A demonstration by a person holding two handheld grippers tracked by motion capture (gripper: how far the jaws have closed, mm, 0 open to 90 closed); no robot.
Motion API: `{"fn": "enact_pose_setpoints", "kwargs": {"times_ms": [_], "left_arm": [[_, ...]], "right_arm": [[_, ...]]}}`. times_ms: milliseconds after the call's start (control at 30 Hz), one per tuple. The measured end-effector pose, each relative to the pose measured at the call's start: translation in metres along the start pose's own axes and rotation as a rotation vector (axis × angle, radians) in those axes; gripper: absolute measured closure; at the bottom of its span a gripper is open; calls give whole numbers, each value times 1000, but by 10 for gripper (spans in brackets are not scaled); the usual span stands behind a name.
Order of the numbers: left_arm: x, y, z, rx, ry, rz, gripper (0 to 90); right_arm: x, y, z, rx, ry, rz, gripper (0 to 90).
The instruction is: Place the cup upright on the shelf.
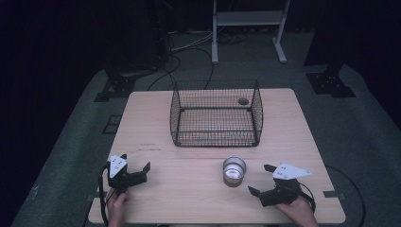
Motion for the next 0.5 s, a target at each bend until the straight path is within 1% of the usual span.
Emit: {"fn": "enact_pose_setpoints", "kwargs": {"times_ms": [100,200,400,500], "left_arm": [[0,0,0,0,0,0,0],[0,0,0,0,1,0,0],[0,0,0,1,1,1,0],[0,0,0,0,0,0,0]], "right_arm": [[3,2,1,-3,6,6,18],[9,7,1,-6,17,23,18],[17,9,4,-27,48,39,18],[21,9,5,-29,54,43,18]]}}
Point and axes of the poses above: each handheld gripper's, and its own axes: x roughly forward along the jaws, z roughly out of its top, y roughly to its left, the point moved 8 cm from there along x, roughly forward along the jaws, and after that the axes turned 3 degrees about -y, right-handed, at the moved point
